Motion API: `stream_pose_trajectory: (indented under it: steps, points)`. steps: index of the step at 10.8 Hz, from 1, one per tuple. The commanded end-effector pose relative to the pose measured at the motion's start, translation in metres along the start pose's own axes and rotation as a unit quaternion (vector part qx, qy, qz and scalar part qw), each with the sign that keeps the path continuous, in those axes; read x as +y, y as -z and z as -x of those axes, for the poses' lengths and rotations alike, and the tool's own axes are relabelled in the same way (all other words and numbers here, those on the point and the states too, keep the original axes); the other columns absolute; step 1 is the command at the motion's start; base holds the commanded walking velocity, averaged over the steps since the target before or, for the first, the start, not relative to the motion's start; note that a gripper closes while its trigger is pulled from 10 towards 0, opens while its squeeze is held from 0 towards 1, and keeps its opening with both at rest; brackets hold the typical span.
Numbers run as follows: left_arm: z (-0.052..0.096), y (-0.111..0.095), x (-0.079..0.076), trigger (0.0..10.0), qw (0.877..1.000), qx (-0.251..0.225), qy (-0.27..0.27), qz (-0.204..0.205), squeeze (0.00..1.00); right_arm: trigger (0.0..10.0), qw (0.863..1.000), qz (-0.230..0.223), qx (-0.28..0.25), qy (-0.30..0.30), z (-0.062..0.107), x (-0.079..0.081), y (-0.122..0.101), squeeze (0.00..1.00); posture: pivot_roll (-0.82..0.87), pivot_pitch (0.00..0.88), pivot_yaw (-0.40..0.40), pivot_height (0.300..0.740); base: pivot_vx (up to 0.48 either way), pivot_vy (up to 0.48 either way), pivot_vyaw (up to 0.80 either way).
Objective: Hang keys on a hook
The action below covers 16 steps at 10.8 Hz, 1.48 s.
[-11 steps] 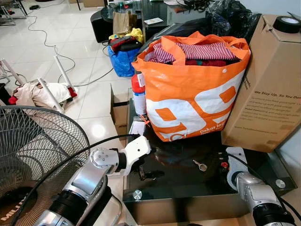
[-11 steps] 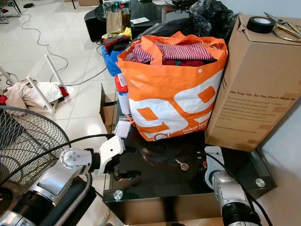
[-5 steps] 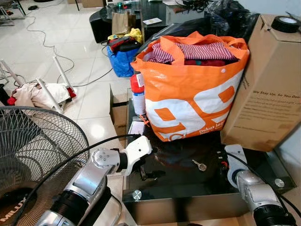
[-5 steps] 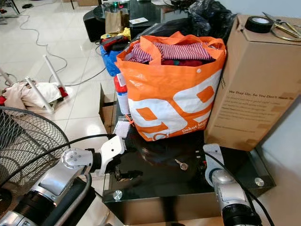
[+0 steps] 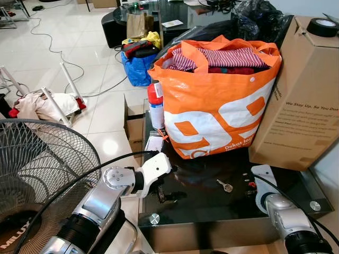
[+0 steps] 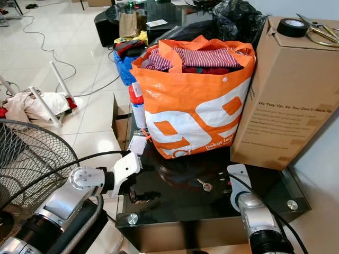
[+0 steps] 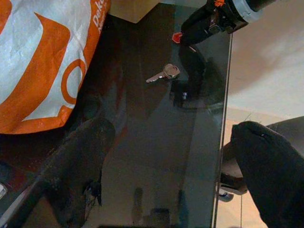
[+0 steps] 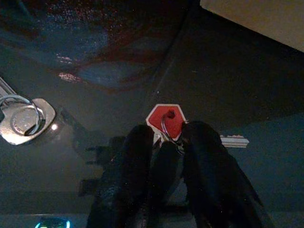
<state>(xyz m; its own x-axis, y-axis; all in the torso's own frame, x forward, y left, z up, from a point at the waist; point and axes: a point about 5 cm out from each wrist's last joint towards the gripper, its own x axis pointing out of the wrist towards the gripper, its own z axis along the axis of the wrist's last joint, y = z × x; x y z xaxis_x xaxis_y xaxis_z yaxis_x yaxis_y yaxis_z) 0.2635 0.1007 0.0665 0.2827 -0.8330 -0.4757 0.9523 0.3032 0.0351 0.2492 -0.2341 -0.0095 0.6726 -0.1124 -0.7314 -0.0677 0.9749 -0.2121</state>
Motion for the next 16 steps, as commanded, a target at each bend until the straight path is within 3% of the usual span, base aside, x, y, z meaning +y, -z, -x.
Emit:
stream_pose_trajectory:
  steps: [1, 11, 12, 13, 14, 15, 16]
  points:
    - [0.001, 0.000, 0.002, 10.0, 1.000, 0.008, -0.004, -0.007, 0.00, 0.0, 1.000, 0.007, -0.002, -0.004, -0.002, 0.001, -0.004, 0.00, -0.15, 0.000, 0.049, 0.740, 0.000, 0.000, 0.00]
    - [0.003, 0.002, 0.002, 10.0, 1.000, 0.011, -0.004, -0.005, 0.00, 0.0, 1.000, 0.009, -0.001, -0.004, -0.005, 0.002, -0.005, 0.00, -0.15, 0.000, 0.055, 0.740, 0.000, 0.000, 0.00]
    - [0.005, 0.002, 0.002, 10.0, 1.000, 0.011, -0.004, -0.007, 0.00, 0.0, 0.999, -0.025, -0.037, -0.027, 0.003, 0.002, -0.013, 0.00, -0.15, 0.000, 0.058, 0.740, 0.000, 0.000, 0.00]
    - [0.011, 0.004, 0.002, 10.0, 1.000, 0.009, -0.009, -0.004, 0.00, 0.0, 0.985, -0.094, -0.114, -0.086, 0.022, 0.004, -0.032, 0.00, -0.16, 0.000, 0.063, 0.740, 0.000, 0.000, 0.00]
    - [0.022, 0.005, 0.003, 10.0, 1.000, 0.007, -0.020, -0.008, 0.00, 0.0, 0.963, -0.140, -0.183, -0.139, 0.046, 0.005, -0.047, 0.00, -0.16, 0.000, 0.068, 0.740, 0.000, 0.000, 0.00]
    - [0.034, 0.000, 0.007, 10.0, 0.998, -0.008, -0.051, -0.018, 0.00, 0.0, 0.960, -0.113, -0.208, -0.151, 0.065, 0.002, -0.050, 0.00, -0.16, 0.000, 0.073, 0.740, 0.000, 0.000, 0.00]
    - [0.039, -0.003, 0.009, 10.0, 0.998, -0.018, -0.064, -0.021, 0.00, 0.0, 0.959, -0.104, -0.215, -0.154, 0.071, 0.001, -0.051, 0.00, -0.16, 0.000, 0.082, 0.740, 0.000, 0.000, 0.00]
